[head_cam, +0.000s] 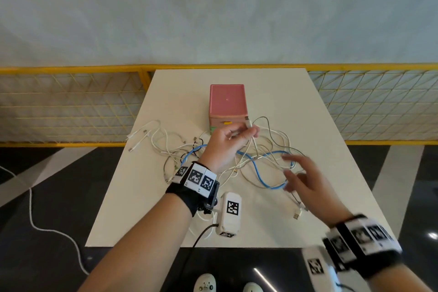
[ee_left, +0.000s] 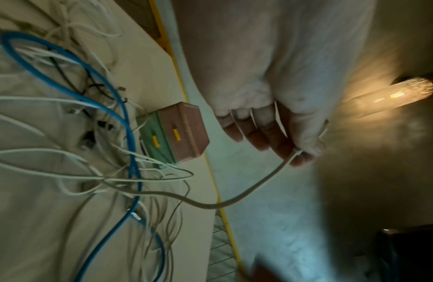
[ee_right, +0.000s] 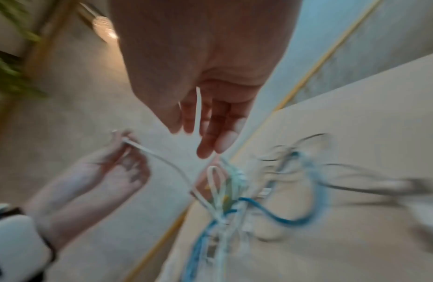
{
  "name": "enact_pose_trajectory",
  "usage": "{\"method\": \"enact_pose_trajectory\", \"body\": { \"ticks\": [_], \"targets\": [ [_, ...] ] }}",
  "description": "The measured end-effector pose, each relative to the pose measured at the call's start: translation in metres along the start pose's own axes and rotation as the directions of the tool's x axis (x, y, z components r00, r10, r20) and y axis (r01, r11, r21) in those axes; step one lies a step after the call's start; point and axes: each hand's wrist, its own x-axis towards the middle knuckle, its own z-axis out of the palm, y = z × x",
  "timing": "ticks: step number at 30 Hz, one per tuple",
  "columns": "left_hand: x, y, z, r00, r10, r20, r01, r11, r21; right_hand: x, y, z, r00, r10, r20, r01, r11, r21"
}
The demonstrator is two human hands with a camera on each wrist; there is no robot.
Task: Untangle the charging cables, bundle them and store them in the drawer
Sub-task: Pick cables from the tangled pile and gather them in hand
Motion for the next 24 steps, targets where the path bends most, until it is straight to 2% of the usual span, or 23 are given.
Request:
{"method": "enact_pose_trajectory", "body": {
  "ticks": [2,5,7,10,13,15,17,20,22,24],
  "targets": [
    [-0.003,0.012,0.001,0.997,0.07,0.036,-0.072,0.994,0.078,0.026,-0.034,0.019,0.993,-0.11,0.045,0.101,0.981,0.166],
    [-0.004,0.028,-0.006,0.994,0.101,0.037,-0.103,0.992,0.079,0.053,-0.074,0.043,0.965,-0.141,0.219,0.039,0.91,0.412],
    [-0.003,0.043,-0.017,0.986,0.165,-0.029,-0.164,0.985,0.047,0.064,-0.079,0.055,0.942,-0.187,0.28,0.052,0.902,0.428],
    [0.002,0.067,-0.036,0.946,0.311,-0.092,-0.313,0.95,-0.005,0.077,-0.062,0.07,0.918,-0.218,0.332,0.091,0.929,0.359],
    [0.005,0.088,-0.049,0.928,0.35,-0.127,-0.366,0.921,-0.132,0.089,-0.04,0.083,0.911,-0.199,0.36,0.097,0.955,0.282],
    [0.002,0.1,-0.055,0.938,0.325,-0.121,-0.345,0.91,-0.231,0.095,-0.027,0.088,0.913,-0.174,0.369,0.095,0.97,0.223],
    [-0.003,0.109,-0.06,0.96,0.27,-0.069,-0.278,0.936,-0.213,0.101,-0.025,0.088,0.92,-0.171,0.352,0.133,0.982,0.131],
    [-0.011,0.108,-0.064,0.99,0.112,0.089,-0.122,0.986,0.113,0.107,-0.04,0.076,0.926,-0.208,0.314,0.241,0.968,-0.068],
    [-0.01,0.096,-0.063,0.994,-0.048,0.101,0.01,0.937,0.349,0.109,-0.054,0.067,0.915,-0.268,0.303,0.323,0.935,-0.149],
    [-0.009,0.084,-0.058,0.975,-0.204,0.092,0.127,0.843,0.523,0.108,-0.069,0.06,0.894,-0.342,0.289,0.394,0.908,-0.143]
  ]
}}
